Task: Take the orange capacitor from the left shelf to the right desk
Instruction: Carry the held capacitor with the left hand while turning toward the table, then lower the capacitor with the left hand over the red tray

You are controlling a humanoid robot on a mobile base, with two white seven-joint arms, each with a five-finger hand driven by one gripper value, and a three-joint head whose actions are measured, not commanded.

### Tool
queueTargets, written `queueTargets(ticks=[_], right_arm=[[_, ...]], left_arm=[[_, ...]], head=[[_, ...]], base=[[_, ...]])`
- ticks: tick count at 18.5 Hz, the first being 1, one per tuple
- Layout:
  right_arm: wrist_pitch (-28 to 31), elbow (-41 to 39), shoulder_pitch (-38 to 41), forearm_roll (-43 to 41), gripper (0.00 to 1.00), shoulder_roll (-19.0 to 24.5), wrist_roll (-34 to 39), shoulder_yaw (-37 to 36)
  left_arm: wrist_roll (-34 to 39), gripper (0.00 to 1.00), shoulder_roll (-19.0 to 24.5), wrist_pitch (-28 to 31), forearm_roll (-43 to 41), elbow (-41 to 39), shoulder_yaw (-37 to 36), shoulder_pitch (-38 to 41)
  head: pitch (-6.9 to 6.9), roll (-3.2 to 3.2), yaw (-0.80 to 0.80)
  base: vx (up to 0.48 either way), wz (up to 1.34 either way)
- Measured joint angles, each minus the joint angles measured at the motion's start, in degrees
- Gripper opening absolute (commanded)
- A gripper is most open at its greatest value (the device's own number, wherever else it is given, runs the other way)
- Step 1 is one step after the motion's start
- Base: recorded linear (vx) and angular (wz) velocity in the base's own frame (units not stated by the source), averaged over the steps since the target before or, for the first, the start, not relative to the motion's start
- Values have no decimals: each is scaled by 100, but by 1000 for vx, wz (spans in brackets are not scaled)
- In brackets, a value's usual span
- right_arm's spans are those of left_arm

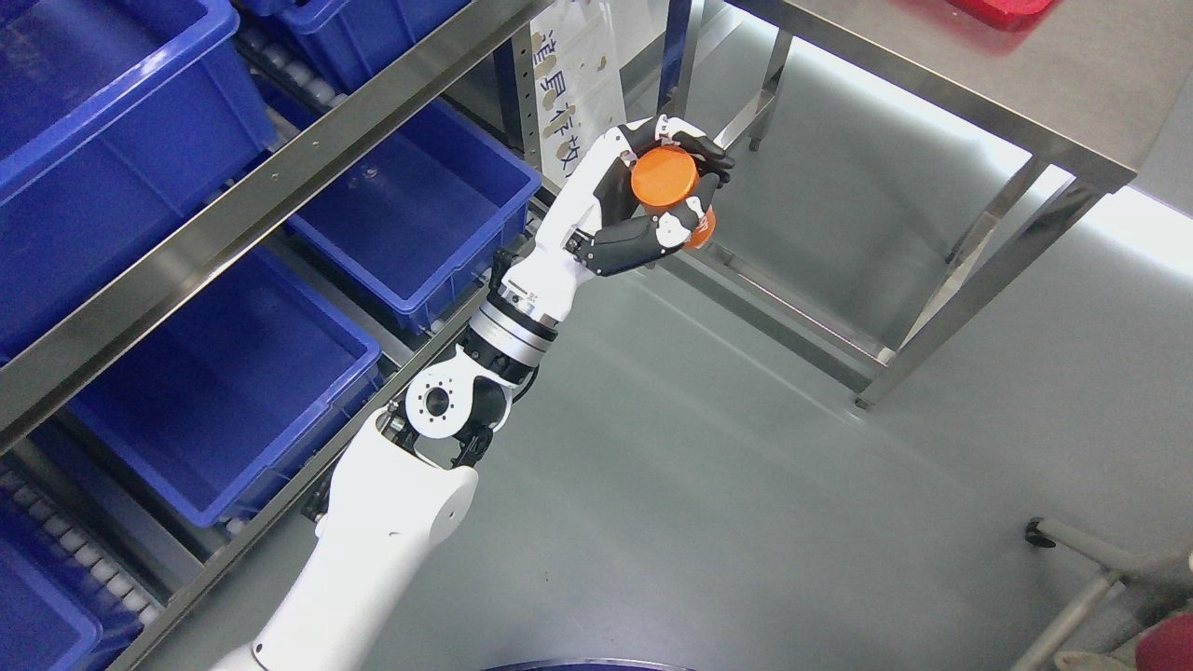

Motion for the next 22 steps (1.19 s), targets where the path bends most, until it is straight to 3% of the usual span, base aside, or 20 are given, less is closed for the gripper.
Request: queueTargets(ticks=[22], right_arm=[[0, 0, 0, 0, 100, 0, 3, 0]], left_arm=[[-12, 3, 0, 699, 359, 305, -563, -1559]], head=[[0, 0, 0]], base=[[229, -206]])
